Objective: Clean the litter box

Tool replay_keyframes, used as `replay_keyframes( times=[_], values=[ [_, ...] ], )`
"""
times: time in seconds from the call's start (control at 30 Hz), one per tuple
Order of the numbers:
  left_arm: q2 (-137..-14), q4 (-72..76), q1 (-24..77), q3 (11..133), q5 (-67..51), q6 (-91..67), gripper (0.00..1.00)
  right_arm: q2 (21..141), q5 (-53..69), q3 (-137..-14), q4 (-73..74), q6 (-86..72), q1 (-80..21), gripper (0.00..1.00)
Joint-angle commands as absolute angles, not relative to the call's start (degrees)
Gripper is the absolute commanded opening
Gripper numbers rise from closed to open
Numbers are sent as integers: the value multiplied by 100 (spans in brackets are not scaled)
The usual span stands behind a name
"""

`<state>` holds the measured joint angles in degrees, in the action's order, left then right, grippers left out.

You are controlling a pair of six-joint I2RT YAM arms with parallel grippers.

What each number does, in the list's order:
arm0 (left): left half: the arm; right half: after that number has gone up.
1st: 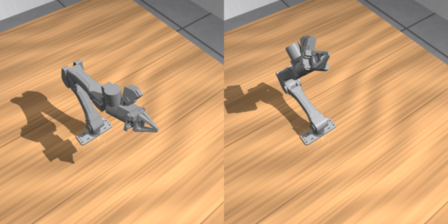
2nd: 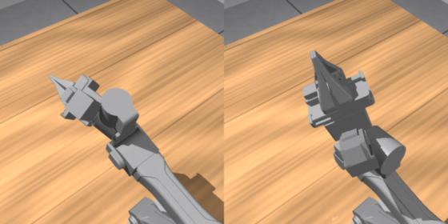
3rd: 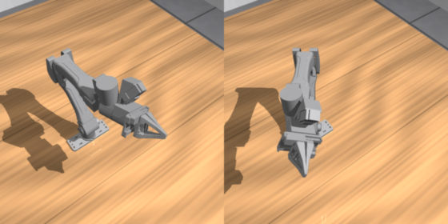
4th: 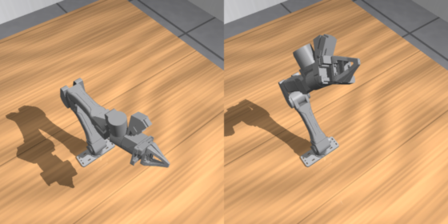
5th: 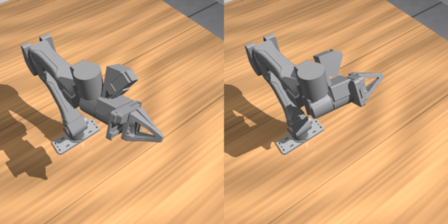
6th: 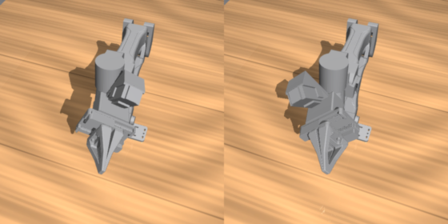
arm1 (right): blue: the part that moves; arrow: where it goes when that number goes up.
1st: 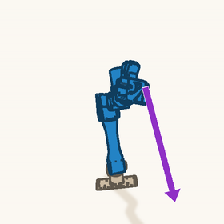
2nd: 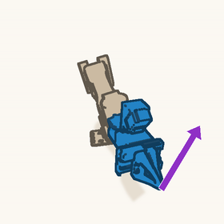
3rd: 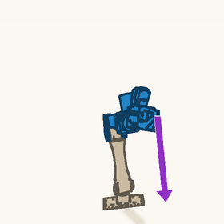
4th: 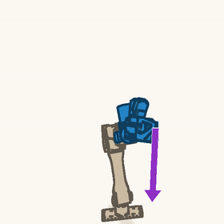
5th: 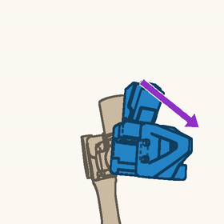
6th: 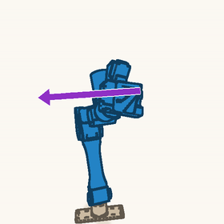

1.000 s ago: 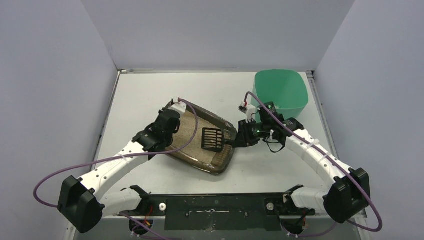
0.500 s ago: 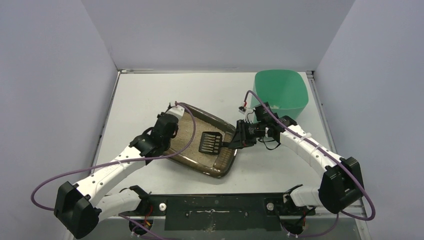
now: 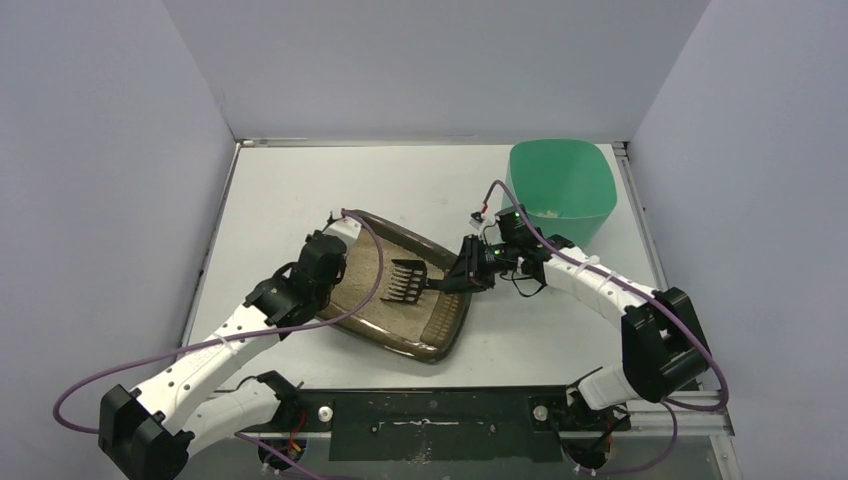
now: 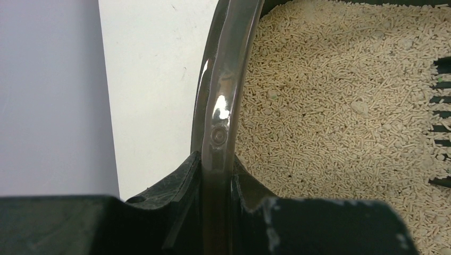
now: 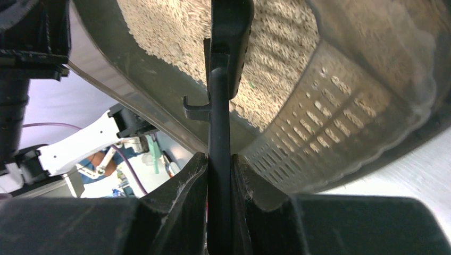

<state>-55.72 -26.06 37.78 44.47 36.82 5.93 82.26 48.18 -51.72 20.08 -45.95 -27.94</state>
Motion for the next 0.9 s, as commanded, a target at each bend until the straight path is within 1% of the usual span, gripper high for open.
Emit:
replay_keyframes(
  times=[0.0,0.27,0.5,0.63,0.87],
  values=[
    [-5056,-1576,3945,4627,2960,202,0,8565,4657,-5135,665,-5358,-2931,0],
    [-4988,-1448,4013,4555,2698,202,0,9225,4582,-5325,-801,-6154,-3467,0],
    [-4994,-1380,4029,4480,2648,152,0,9661,4532,-5498,-1932,-6683,-3690,0],
    [-5088,-1409,4036,4481,2807,39,0,9790,4605,-5588,-2128,-6689,-3806,0],
    [-5485,-1597,4019,4546,3253,-395,0,9594,4666,-5272,-2324,-6605,-3813,0]
  ],
)
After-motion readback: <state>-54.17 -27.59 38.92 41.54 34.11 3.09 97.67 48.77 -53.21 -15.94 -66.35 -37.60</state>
